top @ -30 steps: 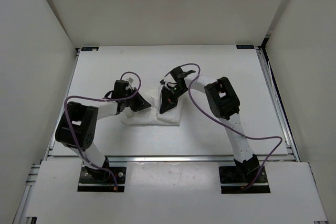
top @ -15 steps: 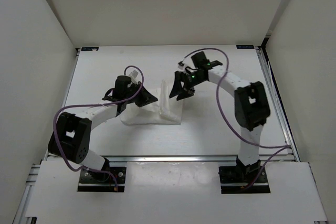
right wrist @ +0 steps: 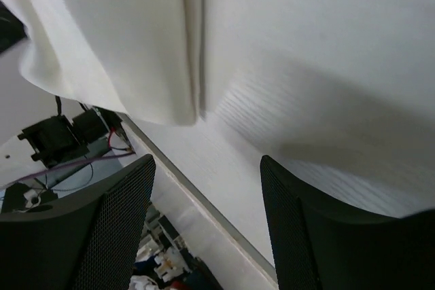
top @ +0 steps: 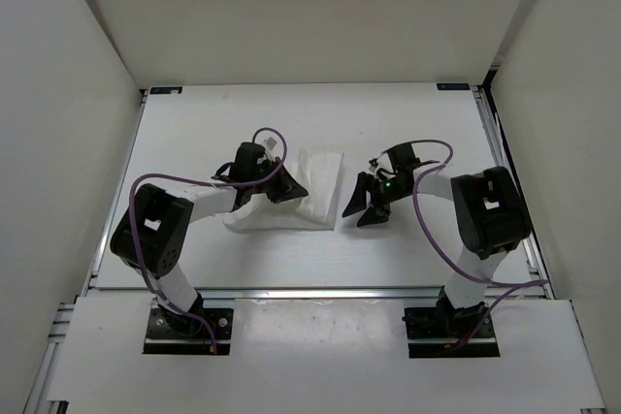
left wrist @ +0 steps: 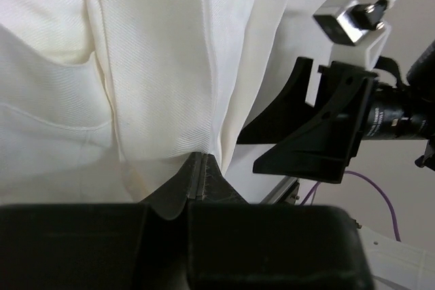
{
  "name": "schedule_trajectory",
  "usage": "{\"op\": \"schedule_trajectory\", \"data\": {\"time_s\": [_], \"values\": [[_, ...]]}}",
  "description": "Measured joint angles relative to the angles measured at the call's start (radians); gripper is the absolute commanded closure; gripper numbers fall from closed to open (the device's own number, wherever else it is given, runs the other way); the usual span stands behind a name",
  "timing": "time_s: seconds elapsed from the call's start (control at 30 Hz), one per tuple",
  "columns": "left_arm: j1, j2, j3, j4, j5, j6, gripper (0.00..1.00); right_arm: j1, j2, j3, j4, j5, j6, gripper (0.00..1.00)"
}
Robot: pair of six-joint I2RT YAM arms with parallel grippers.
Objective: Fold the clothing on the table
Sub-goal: Fold the skirt
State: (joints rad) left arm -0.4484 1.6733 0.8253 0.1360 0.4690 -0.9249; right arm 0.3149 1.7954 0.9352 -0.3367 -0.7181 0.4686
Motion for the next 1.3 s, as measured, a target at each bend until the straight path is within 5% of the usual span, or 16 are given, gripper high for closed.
{"op": "schedule_trajectory", "data": {"time_s": [0.27,0.63,1.3], "values": [[0.037,0.005,0.010,-0.019,0.026,-0.005,1.00,-0.009,0.069,0.107,0.109,-0.011,0.049,0.32],[-0.040,-0.011,0.241,-0.091,0.036,0.023,1.00,-0.008,0.141,0.148,0.109,-0.025,0.050,0.32],[0.107,0.051,-0.060,-0.089,-0.043,0.116,1.00,-0.024,0.127,0.082,0.309,-0.058,0.170,0.31]]}}
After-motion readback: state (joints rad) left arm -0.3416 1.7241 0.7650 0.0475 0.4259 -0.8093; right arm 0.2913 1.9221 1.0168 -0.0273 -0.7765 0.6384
